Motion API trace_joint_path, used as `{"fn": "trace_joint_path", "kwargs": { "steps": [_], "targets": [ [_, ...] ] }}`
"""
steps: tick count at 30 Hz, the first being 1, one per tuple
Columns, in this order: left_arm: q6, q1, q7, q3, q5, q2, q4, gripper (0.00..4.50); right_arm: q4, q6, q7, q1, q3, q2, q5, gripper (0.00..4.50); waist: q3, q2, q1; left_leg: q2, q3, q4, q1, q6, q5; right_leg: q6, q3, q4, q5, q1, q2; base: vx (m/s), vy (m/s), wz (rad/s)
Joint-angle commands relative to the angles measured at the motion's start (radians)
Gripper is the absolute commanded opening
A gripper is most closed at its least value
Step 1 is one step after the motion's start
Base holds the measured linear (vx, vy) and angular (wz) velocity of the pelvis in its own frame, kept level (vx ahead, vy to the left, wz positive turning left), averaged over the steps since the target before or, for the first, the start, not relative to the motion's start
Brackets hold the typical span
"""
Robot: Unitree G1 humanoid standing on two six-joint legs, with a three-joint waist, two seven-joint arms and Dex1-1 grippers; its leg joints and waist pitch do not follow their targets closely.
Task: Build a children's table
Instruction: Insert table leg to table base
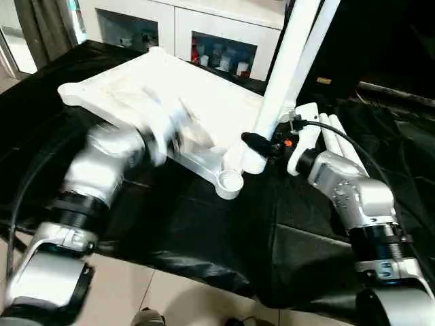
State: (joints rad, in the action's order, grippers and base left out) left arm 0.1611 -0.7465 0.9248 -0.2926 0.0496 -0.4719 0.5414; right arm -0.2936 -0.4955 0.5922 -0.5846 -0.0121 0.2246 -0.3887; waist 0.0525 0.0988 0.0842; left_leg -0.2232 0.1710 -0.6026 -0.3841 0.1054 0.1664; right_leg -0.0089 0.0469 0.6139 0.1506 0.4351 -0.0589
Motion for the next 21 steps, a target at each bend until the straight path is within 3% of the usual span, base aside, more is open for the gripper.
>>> {"fn": "trace_joint_path", "kwargs": {
  "steps": [1, 4, 5, 7, 8, 10, 11, 16, 18, 20, 21],
  "targets": [
    [-0.072, -0.047, 0.107, -0.076, -0.096, -0.03, 0.079, 2.98, -0.008, 0.033, -0.016, 0.015, -0.012, 0.012, 0.021, 1.88, -0.077, -0.016, -0.006, 0.004, 0.012, 0.067, 0.02, 0.03, 0.122, -0.119, -0.034, -0.056, 0.17, -0.066, -0.054, 0.0, 0.0, 0.0],
    [-0.13, -0.082, 0.117, -0.111, -0.148, -0.03, 0.156, 2.98, 0.0, 0.038, -0.016, 0.026, -0.011, 0.014, 0.025, 1.88, -0.076, -0.019, -0.007, 0.003, 0.012, 0.068, 0.022, 0.036, 0.149, -0.128, -0.035, -0.059, 0.181, -0.066, -0.055, 0.0, 0.0, 0.0],
    [-0.163, -0.102, 0.112, -0.13, -0.175, -0.027, 0.197, 2.98, 0.004, 0.039, -0.017, 0.031, -0.012, 0.016, 0.027, 1.88, -0.077, -0.025, -0.007, 0.001, 0.01, 0.069, 0.022, 0.04, 0.157, -0.138, -0.036, -0.054, 0.175, -0.068, -0.057, 0.0, 0.0, 0.0],
    [-0.216, -0.137, 0.102, -0.164, -0.218, -0.019, 0.271, 2.98, 0.011, 0.04, -0.017, 0.04, -0.012, 0.019, 0.03, 1.88, -0.076, -0.02, -0.006, 0.002, 0.011, 0.068, 0.024, 0.039, 0.181, -0.136, -0.035, -0.059, 0.203, -0.066, -0.057, 0.0, 0.0, 0.0],
    [-0.243, -0.157, 0.083, -0.177, -0.238, -0.007, 0.313, 2.98, 0.02, 0.036, -0.019, 0.046, -0.012, 0.021, 0.03, 1.88, -0.074, -0.025, -0.005, 0.004, 0.011, 0.069, 0.024, 0.037, 0.19, -0.13, -0.035, -0.067, 0.22, -0.065, -0.055, 0.0, 0.0, 0.0],
    [-0.283, -0.186, 0.061, -0.191, -0.257, 0.014, 0.373, 2.98, 0.033, 0.032, -0.02, 0.056, -0.013, 0.024, 0.031, 1.88, -0.075, -0.022, -0.004, 0.002, 0.01, 0.069, 0.023, 0.04, 0.193, -0.135, -0.035, -0.064, 0.221, -0.068, -0.057, 0.0, 0.0, 0.0],
    [-0.311, -0.203, 0.043, -0.197, -0.267, 0.028, 0.41, 2.98, 0.041, 0.031, -0.021, 0.063, -0.013, 0.025, 0.032, 1.88, -0.076, -0.027, -0.002, 0.001, 0.008, 0.068, 0.024, 0.042, 0.198, -0.139, -0.036, -0.062, 0.217, -0.068, -0.059, 0.0, 0.0, 0.0],
    [-0.374, -0.25, 0.023, -0.184, -0.275, 0.083, 0.514, 2.98, 0.073, 0.018, -0.026, 0.095, -0.012, 0.03, 0.029, 1.88, -0.078, -0.021, -0.001, 0.005, 0.01, 0.064, 0.02, 0.025, 0.184, -0.156, -0.035, -0.064, 0.185, -0.073, -0.057, 0.0, 0.0, 0.0],
    [-0.407, -0.272, 0.02, -0.174, -0.278, 0.121, 0.577, 2.98, 0.095, 0.009, -0.031, 0.115, -0.009, 0.032, 0.028, 1.88, -0.079, -0.028, 0.0, 0.004, 0.008, 0.064, 0.02, 0.022, 0.18, -0.161, -0.034, -0.063, 0.179, -0.074, -0.057, 0.0, 0.0, 0.0],
    [-0.422, -0.285, 0.008, -0.178, -0.29, 0.142, 0.618, 2.98, 0.109, 0.003, -0.034, 0.127, -0.006, 0.032, 0.028, 1.88, -0.079, -0.024, -0.001, 0.004, 0.009, 0.063, 0.02, 0.016, 0.187, -0.17, -0.034, -0.065, 0.167, -0.075, -0.056, 0.0, 0.0, 0.0],
    [-0.424, -0.288, 0.002, -0.18, -0.295, 0.147, 0.629, 2.98, 0.113, 0.001, -0.035, 0.131, -0.005, 0.032, 0.028, 1.88, -0.08, -0.029, -0.001, 0.005, 0.008, 0.063, 0.021, 0.015, 0.188, -0.17, -0.034, -0.065, 0.167, -0.075, -0.056, 0.0, 0.0, 0.0]
  ]
}}
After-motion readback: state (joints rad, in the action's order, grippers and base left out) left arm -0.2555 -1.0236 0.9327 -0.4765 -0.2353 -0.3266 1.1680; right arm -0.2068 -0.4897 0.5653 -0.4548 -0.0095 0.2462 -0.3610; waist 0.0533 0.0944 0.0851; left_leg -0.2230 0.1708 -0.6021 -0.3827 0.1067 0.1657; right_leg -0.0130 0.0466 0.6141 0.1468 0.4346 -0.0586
